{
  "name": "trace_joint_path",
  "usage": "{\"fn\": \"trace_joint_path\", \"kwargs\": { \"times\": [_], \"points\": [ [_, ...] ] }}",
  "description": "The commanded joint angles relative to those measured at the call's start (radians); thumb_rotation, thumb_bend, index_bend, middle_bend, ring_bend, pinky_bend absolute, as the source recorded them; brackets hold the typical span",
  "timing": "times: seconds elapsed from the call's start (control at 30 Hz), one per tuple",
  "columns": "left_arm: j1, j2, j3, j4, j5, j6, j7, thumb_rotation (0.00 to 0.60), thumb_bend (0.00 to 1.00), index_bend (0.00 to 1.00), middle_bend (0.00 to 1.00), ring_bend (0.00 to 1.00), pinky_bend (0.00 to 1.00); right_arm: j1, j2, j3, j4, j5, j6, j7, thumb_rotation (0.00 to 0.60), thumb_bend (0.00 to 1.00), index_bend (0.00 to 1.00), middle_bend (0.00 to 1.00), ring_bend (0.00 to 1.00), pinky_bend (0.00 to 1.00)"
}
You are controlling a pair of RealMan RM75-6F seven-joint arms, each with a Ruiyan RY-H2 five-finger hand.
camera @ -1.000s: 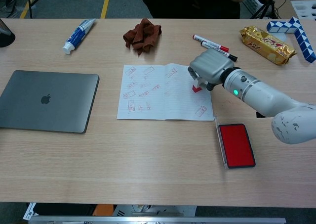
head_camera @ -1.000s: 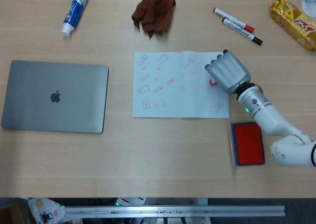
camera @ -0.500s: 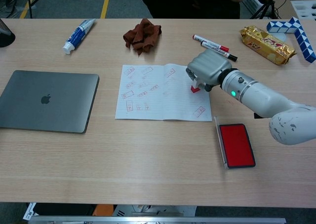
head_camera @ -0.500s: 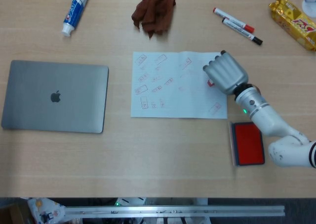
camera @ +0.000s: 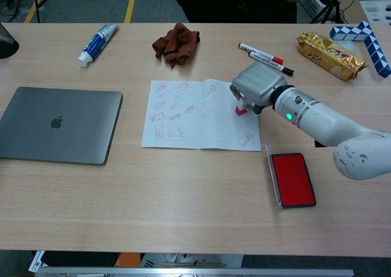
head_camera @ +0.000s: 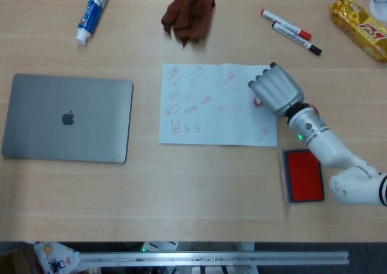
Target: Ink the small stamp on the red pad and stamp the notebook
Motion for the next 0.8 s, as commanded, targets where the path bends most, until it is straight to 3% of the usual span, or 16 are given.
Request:
{"fn": "trace_joint_path", "kwargs": {
  "times": [0.03,0.37,0.6,0.8],
  "points": [
    [0.001,0.002,0.000,-0.001,0.000,0.001,-0.002,0.600,0.29,0.00,0.00,0.00,0.04,-0.004,0.013,0.005,-0.017,0.003,0.003,0.009,0.600,0.51,0.93,0.67,0.52,0.43],
    [0.000,0.003,0.001,-0.008,0.011,0.005,0.000,0.600,0.29,0.00,0.00,0.00,0.04,-0.037,0.164,0.022,-0.202,-0.002,0.058,0.048,0.600,0.51,0.93,0.64,0.52,0.43],
    [-0.001,0.004,0.005,-0.017,0.018,0.004,0.007,0.600,0.29,0.00,0.00,0.00,0.04,-0.075,0.254,-0.024,-0.284,-0.034,0.073,0.075,0.600,0.51,0.93,0.64,0.52,0.43],
    [-0.001,0.004,0.004,-0.020,0.018,0.005,0.011,0.600,0.29,0.00,0.00,0.00,0.04,-0.103,0.269,-0.070,-0.276,-0.051,0.070,0.077,0.600,0.51,0.88,0.62,0.51,0.43]
  ]
}}
